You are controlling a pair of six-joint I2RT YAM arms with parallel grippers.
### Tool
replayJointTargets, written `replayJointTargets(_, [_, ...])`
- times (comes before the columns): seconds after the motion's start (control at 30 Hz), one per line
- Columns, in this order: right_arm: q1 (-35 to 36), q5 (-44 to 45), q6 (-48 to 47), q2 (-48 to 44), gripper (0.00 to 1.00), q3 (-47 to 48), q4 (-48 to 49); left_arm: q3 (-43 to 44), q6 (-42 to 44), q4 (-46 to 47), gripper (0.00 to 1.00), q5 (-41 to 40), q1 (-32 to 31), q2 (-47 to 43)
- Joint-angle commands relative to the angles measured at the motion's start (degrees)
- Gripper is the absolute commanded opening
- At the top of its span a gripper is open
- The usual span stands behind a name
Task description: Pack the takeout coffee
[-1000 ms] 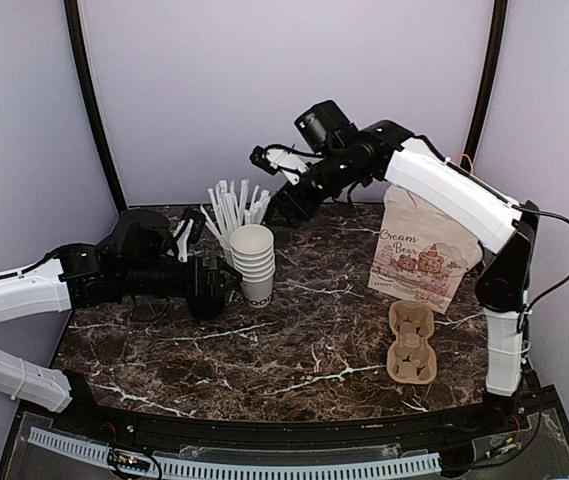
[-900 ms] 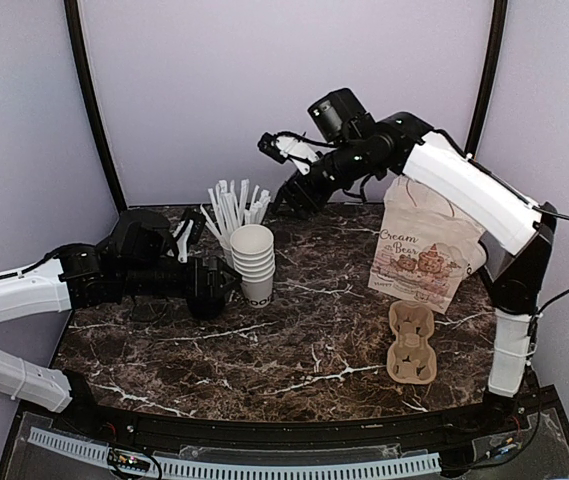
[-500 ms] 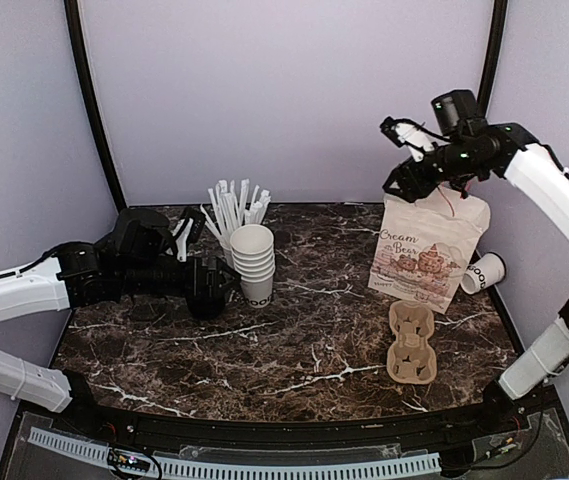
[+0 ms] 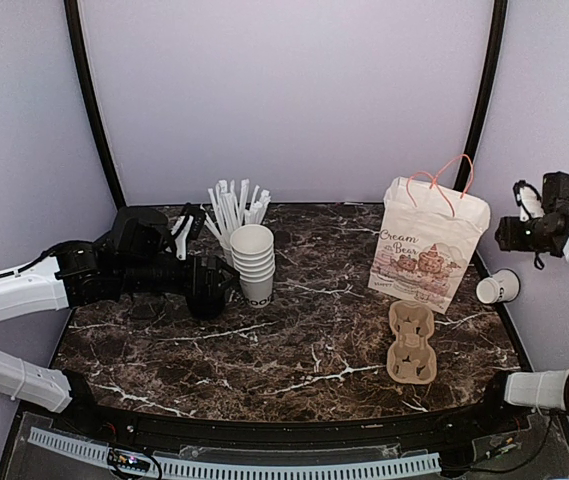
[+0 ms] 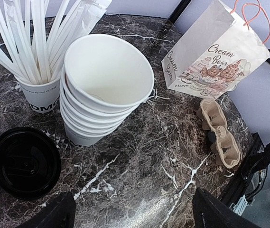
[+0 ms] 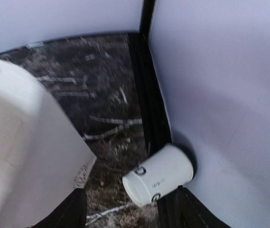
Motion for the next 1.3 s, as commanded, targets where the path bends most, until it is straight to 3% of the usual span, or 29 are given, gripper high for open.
replayJointTargets(0.0, [-8.63, -3.81, 3.07, 3.95, 0.66, -8.35, 1.0, 0.41, 1.51, 1.92, 0.89, 0.07, 0.11, -1.25])
replayJointTargets(0.1, [-12.1, -6.6, 2.39, 8.43, 0.69, -9.57, 1.14, -1.18, 1.52, 2.74, 0.89, 0.09, 0.11, -2.38])
replayJointTargets(0.27, [-12.13, -6.22, 0.48, 14.38, 0.7, -9.61, 3.76, -2.11, 1.79, 2.62, 0.89, -0.25, 0.12, -2.95])
replayJointTargets(0.43, [-9.84, -3.13, -2.22, 17.95, 0.56, -9.82, 6.67, -3.72, 1.03, 3.81, 0.89, -0.16, 0.11, -3.62])
replayJointTargets(0.63, [-3.15, 7.13, -5.79, 18.87, 0.48, -11.12, 8.53, -4.69, 0.75, 4.06, 0.89, -0.67, 0.11, -3.53])
replayJointTargets(0.97, [1.34, 18.1, -7.85, 20.42, 0.36, -13.66, 10.72, -5.29, 0.42, 4.75, 0.89, -0.36, 0.11, -2.48])
replayJointTargets(1.27, [6.19, 23.69, -8.43, 18.93, 0.02, -13.62, 11.08, -5.59, 0.47, 5.11, 0.9, -0.42, 0.11, -2.61])
